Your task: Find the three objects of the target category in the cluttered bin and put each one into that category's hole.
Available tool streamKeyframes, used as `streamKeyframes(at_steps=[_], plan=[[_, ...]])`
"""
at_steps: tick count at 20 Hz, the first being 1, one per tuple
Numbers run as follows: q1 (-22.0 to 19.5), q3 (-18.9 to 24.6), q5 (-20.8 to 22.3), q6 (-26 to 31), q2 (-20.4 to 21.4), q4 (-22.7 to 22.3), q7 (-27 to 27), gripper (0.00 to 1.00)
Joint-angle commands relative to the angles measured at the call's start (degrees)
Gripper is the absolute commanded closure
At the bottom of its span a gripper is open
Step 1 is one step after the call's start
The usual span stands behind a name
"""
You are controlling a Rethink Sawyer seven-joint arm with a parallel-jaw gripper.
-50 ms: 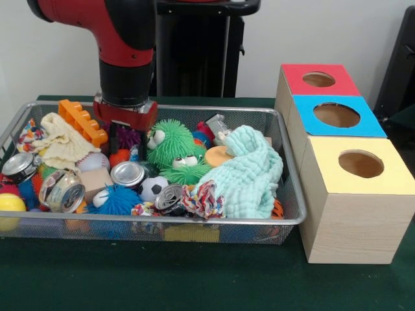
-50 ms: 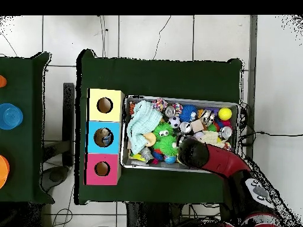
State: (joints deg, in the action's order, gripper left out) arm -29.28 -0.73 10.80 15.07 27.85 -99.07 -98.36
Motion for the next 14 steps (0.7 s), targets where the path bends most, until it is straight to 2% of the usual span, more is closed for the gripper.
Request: streamKeyframes(at_steps=[1,6,14], plan=[[-1.91,5.73,3.81,-3.54,-8.29,2.62,-1.73,0.00],[-2.88,7.84,3.00,-2.17,-6.98,1.65,-1.33,0.00],[-0.67,8.36,0.36,-2.42,-6.83,2.22,-4.97,0.00]])
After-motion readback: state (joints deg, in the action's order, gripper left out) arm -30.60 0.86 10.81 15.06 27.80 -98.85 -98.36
